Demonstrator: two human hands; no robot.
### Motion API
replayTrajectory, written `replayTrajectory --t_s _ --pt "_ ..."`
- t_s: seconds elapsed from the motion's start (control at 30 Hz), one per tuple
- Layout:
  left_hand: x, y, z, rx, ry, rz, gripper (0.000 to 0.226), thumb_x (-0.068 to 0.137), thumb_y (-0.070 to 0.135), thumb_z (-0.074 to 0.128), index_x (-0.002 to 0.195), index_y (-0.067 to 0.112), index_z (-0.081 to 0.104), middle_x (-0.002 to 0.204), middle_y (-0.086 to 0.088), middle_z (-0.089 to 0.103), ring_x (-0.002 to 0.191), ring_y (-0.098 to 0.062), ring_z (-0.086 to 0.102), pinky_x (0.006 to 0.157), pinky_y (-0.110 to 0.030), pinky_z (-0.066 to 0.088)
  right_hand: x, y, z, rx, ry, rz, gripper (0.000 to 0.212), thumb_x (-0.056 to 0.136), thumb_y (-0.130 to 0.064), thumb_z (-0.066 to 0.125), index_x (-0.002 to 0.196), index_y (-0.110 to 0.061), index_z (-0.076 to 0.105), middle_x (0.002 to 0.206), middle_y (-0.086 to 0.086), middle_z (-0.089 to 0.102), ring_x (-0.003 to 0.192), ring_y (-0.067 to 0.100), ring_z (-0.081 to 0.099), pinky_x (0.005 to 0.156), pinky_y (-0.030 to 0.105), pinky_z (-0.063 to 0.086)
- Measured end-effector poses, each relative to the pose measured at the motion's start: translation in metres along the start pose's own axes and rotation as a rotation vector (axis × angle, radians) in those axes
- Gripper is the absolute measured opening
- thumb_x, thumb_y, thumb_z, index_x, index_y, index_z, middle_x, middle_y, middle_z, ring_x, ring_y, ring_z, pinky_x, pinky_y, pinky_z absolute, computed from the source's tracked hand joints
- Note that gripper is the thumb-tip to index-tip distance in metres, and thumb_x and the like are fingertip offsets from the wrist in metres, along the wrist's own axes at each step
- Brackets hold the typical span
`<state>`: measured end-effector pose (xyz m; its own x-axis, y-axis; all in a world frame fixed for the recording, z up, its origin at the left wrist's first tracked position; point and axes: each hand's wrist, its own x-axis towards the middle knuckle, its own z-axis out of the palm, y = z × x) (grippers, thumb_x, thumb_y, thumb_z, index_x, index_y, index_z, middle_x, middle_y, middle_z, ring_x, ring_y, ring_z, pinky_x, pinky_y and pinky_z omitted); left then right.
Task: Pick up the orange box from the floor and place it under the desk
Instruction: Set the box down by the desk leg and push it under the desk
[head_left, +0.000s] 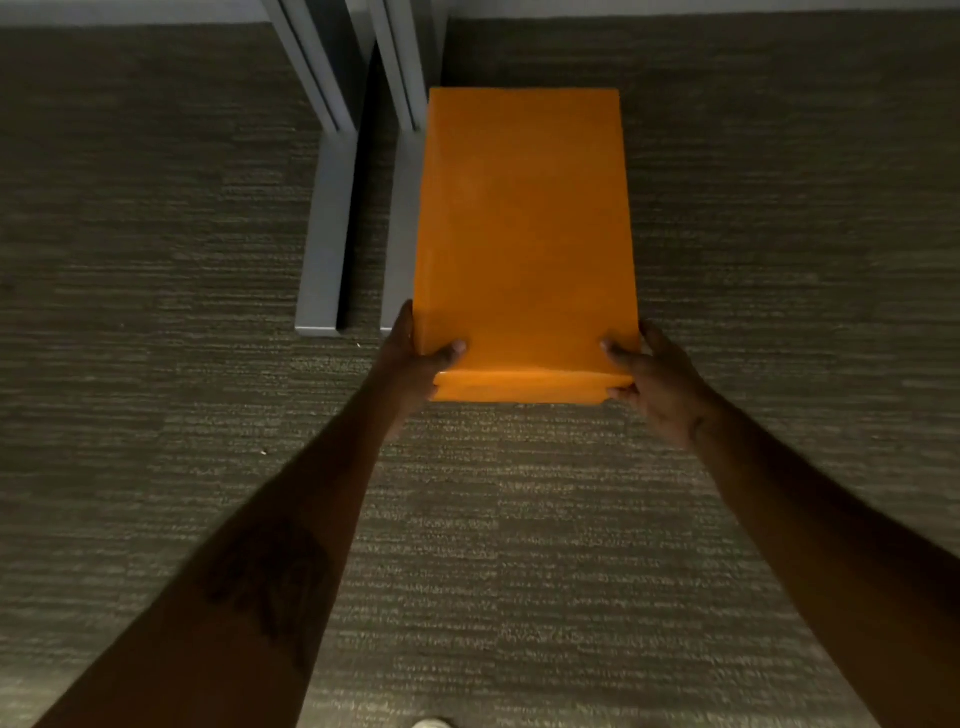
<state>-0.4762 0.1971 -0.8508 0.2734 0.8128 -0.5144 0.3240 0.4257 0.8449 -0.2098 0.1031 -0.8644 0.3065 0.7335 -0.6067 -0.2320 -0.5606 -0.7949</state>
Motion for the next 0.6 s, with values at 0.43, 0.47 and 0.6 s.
replayTrajectory --t_s 0.43,0.47,0.6 --pt "0.035 0.011 -0.007 -0.001 0.065 -0.002 0.089 0.093 0.022 0.065 0.158 0.031 0.005 0.159 -0.007 0.031 0.121 -0.017 0.045 0.09 -0.038 0.05 0.035 -0.024 0.023 -0.131 0.066 -0.063 0.02 0.095 -0.033 0.061 0.109 -0.045 0.051 0.104 -0.024 0.051 0.116 0.019 0.048 0.097 0.052 0.049" --pt "0.033 0.012 -0.005 -0.002 0.076 0.007 0.088 0.094 0.02 0.065 0.159 0.028 0.005 0.158 -0.009 0.033 0.123 -0.02 0.046 0.096 -0.039 0.05 0.034 -0.025 0.024 -0.131 0.063 -0.06 0.022 0.095 -0.033 0.06 0.112 -0.043 0.05 0.104 -0.024 0.051 0.116 0.019 0.048 0.097 0.051 0.049" --pt "0.023 0.015 -0.004 0.229 0.125 0.068 0.084 0.094 0.036 0.062 0.158 0.018 0.01 0.151 -0.015 0.045 0.131 -0.034 0.051 0.107 -0.051 0.045 0.024 -0.029 0.026 -0.249 0.108 -0.102 0.036 0.097 -0.036 0.055 0.132 -0.03 0.046 0.118 -0.012 0.053 0.112 0.02 0.053 0.097 0.05 0.05"
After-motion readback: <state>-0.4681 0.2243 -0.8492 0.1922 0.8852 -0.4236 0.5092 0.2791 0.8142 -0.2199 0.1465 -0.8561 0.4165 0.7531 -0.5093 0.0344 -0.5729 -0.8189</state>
